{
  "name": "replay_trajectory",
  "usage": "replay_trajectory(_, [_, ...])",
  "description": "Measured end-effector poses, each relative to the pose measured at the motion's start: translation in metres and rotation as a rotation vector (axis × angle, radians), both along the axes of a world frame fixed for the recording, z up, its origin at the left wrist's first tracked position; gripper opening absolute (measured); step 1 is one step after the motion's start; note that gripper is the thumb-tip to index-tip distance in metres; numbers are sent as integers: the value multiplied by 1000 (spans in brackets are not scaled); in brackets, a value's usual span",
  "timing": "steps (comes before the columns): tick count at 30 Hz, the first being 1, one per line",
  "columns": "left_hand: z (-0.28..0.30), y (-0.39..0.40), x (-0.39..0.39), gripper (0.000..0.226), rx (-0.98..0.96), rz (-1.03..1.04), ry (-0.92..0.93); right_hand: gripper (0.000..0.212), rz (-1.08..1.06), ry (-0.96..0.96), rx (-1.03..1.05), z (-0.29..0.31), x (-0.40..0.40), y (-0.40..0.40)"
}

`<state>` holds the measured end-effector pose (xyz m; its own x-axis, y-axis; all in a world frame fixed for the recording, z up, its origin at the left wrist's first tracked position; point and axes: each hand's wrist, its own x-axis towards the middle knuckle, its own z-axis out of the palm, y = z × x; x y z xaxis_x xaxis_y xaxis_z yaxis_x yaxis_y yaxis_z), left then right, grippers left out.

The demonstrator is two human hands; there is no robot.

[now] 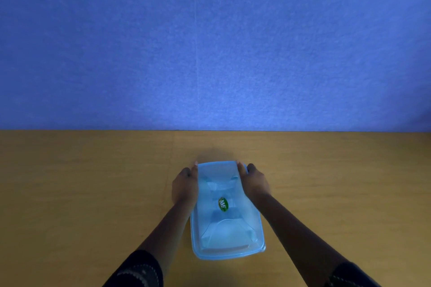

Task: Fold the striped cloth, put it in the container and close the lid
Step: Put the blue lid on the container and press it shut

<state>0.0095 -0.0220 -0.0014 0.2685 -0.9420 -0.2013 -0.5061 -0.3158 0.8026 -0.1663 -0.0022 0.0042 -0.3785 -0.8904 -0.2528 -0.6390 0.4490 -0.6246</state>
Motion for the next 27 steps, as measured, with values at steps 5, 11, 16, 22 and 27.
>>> replay_trajectory(5, [0,2,1,52,0,-2,-38,56,0,63,-15,-5,5,35])
replay_trajectory(11, [2,1,0,57,24,-53,-138,57,-70,-82,23,-2,3,39])
replay_trajectory(16, [8,2,-1,65,70,-91,-211,57,-118,-141,1,-1,3,41])
replay_trajectory(22, [11,35,2,58,77,-125,-261,57,-110,-122,1,3,3,43])
replay_trajectory(27, [2,97,5,36,52,-52,-233,59,-126,-95,7,6,3,43])
